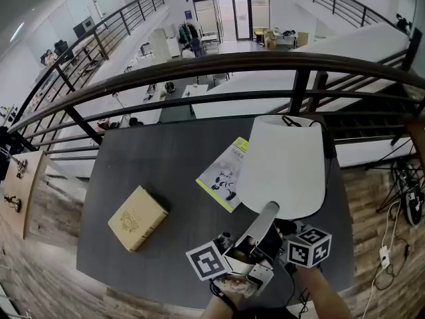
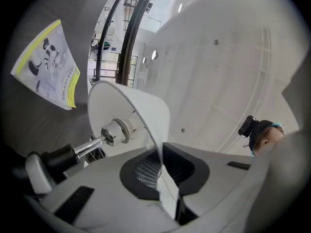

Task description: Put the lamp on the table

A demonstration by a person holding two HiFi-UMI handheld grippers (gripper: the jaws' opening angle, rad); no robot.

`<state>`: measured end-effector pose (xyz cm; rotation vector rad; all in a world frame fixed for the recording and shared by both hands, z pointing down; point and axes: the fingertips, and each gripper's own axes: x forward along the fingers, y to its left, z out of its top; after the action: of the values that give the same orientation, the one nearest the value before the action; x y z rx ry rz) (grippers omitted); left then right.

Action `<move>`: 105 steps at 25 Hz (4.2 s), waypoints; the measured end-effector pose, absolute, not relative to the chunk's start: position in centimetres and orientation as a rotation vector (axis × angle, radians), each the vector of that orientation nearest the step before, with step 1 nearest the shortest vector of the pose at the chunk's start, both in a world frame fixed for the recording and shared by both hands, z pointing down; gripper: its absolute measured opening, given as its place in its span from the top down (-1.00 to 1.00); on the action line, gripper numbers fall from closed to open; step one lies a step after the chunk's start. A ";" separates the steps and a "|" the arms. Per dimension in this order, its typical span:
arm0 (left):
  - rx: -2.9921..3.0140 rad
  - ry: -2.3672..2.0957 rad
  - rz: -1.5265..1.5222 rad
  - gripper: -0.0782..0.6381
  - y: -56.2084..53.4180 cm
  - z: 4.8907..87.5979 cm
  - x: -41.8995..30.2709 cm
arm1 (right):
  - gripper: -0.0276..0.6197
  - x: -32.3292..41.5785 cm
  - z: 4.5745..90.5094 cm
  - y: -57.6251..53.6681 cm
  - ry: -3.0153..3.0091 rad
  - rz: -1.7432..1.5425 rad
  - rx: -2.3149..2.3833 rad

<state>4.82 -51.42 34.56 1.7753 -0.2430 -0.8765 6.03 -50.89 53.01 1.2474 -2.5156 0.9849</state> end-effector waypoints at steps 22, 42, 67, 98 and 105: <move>1.740 -0.228 -0.840 0.70 -54.6 38.2 5.8 | 0.32 7.3 56.5 -54.0 -2.467 0.970 1.291; 1.722 -0.224 -0.867 0.69 -54.9 39.3 5.1 | 0.31 7.2 57.6 -54.3 -2.467 0.949 1.301; 1.778 -0.218 -0.900 0.69 -52.0 39.3 4.9 | 0.29 7.3 57.8 -53.2 -2.471 0.897 1.296; 1.844 -0.249 -0.899 0.62 -46.4 40.0 4.9 | 0.28 9.8 56.1 -46.2 -2.495 0.885 1.381; 1.855 -0.251 -0.886 0.60 -45.1 40.5 4.8 | 0.29 9.4 57.0 -44.1 -2.475 0.898 1.369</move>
<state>4.84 -45.09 40.49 1.8553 -0.2507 -0.8862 9.42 -44.08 56.96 1.3690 -2.4746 0.8984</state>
